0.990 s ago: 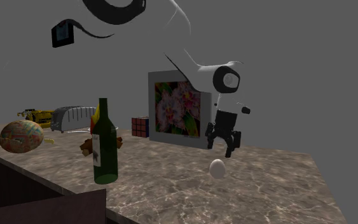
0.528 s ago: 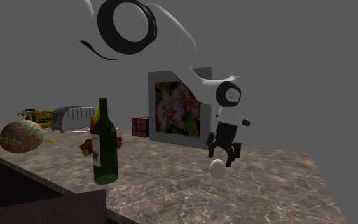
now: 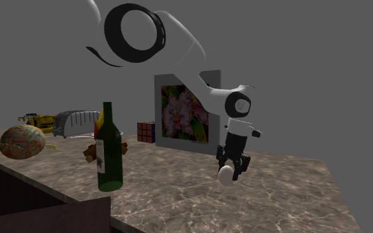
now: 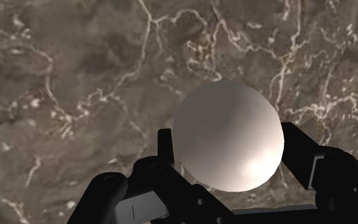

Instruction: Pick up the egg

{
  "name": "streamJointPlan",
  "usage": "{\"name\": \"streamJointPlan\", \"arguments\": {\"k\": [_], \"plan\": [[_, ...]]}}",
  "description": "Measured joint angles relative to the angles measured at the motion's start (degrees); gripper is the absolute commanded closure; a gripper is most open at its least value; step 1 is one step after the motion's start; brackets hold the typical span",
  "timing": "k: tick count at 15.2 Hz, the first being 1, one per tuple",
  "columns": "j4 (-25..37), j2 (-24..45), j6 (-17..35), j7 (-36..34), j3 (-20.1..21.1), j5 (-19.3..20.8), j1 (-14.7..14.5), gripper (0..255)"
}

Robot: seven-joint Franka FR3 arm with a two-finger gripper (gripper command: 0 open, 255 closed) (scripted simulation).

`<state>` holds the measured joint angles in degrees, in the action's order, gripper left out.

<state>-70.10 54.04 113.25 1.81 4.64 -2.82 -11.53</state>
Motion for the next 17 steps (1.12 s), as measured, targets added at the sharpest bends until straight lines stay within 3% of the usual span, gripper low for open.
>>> {"name": "streamJointPlan", "arguments": {"k": [8,17], "plan": [[0.02,-0.14,-0.18,0.01,0.00,0.00,0.03,255],[-0.07,-4.03,-3.99,-0.35,0.12,-0.09,0.11,255]]}}
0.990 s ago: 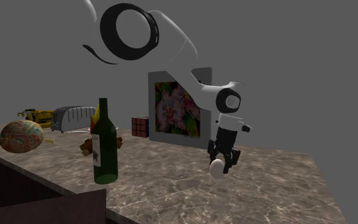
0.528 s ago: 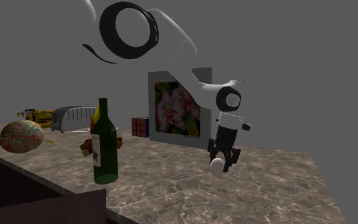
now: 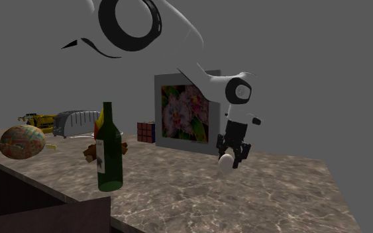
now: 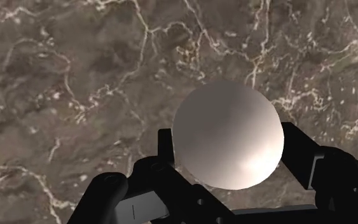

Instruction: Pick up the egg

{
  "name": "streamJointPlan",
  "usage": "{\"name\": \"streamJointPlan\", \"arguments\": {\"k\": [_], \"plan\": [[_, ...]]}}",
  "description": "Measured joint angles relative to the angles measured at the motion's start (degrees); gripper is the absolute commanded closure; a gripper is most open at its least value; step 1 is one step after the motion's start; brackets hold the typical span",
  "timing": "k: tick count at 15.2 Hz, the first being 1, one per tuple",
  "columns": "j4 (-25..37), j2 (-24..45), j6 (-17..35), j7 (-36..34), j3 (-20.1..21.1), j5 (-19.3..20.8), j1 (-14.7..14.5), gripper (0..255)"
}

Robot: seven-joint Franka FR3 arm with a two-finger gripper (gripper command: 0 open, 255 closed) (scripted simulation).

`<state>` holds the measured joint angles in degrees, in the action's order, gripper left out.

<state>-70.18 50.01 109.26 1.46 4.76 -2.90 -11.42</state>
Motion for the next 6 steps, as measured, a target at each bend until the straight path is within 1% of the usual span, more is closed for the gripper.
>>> {"name": "streamJointPlan", "arguments": {"k": [6], "plan": [[0.26,-2.32,-2.56,-0.14,0.05,-0.05,0.14,255]]}}
